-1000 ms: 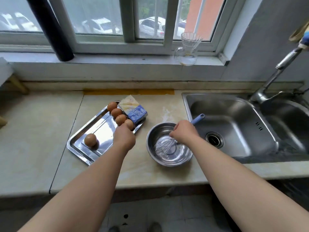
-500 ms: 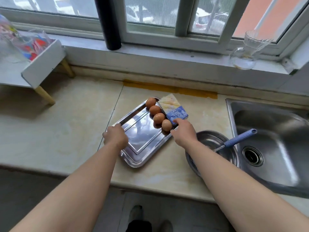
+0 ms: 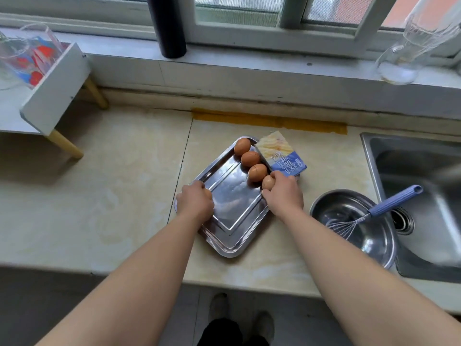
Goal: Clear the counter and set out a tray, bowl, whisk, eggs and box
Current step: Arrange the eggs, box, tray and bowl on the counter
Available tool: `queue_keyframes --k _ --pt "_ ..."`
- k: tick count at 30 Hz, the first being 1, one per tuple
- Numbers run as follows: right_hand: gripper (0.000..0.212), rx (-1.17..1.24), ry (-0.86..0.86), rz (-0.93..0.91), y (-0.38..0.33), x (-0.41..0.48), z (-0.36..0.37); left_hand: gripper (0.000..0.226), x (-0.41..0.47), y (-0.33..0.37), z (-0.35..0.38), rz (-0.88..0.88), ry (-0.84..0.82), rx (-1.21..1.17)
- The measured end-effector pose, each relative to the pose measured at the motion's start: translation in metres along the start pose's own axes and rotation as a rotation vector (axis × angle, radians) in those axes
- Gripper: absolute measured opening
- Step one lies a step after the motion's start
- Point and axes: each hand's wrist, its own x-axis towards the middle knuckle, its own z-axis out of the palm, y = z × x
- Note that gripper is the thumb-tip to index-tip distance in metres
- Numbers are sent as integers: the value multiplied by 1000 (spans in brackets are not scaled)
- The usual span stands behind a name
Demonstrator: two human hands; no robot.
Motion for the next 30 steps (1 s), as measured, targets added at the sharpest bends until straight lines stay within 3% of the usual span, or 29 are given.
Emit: queue_keyframes --k 15,25,30 --pt "35 -89 6 20 -15 -5 15 43 16 4 -2 44 -115 -210" --pt "19 409 -60 163 -4 -7 -16 33 11 29 -6 79 -135 -390" --pt "12 502 47 217 15 2 -47 23 2 71 -10 108 -150 -547"
